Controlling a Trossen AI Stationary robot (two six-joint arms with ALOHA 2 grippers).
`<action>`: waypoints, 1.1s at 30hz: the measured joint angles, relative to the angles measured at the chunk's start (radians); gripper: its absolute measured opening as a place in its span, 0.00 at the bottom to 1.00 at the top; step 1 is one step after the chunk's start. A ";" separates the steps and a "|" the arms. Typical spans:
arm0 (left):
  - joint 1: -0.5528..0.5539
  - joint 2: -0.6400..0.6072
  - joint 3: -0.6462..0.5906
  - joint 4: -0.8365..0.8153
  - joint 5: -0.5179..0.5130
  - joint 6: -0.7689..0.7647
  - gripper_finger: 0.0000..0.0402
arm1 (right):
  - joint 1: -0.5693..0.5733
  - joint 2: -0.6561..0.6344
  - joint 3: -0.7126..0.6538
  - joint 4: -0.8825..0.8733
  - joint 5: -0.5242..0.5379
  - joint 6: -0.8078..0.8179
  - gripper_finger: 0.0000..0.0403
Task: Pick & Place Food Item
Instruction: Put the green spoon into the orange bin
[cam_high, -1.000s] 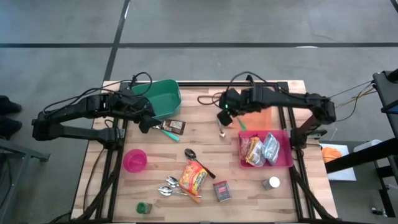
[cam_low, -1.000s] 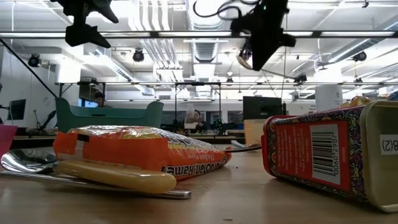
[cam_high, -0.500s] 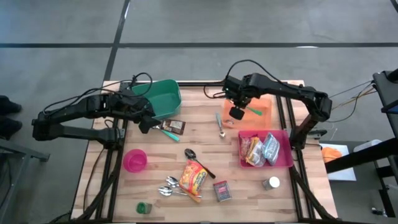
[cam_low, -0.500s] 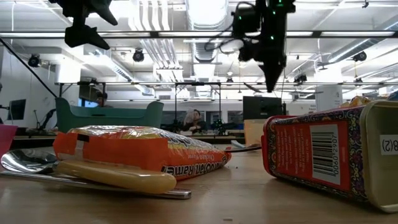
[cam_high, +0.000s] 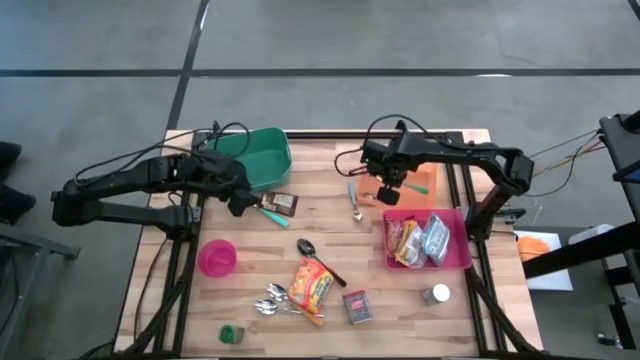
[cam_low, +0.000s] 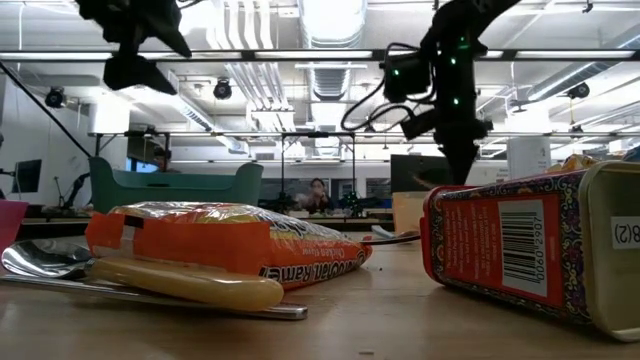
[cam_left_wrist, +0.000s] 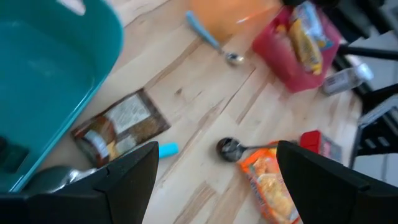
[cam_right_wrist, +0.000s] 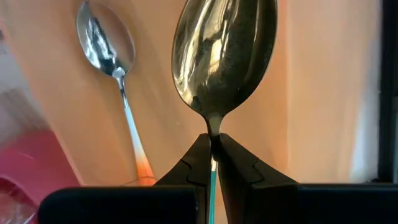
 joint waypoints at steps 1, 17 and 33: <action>0.000 0.000 0.000 0.016 0.007 0.002 0.81 | 0.000 0.000 -0.016 0.012 0.002 -0.003 0.03; -0.165 -0.006 -0.030 0.366 0.018 0.168 0.81 | 0.001 0.000 -0.160 0.162 -0.092 -0.077 0.03; -0.165 -0.006 -0.032 0.358 0.015 0.156 0.81 | 0.000 0.000 -0.207 0.205 -0.239 -0.082 0.03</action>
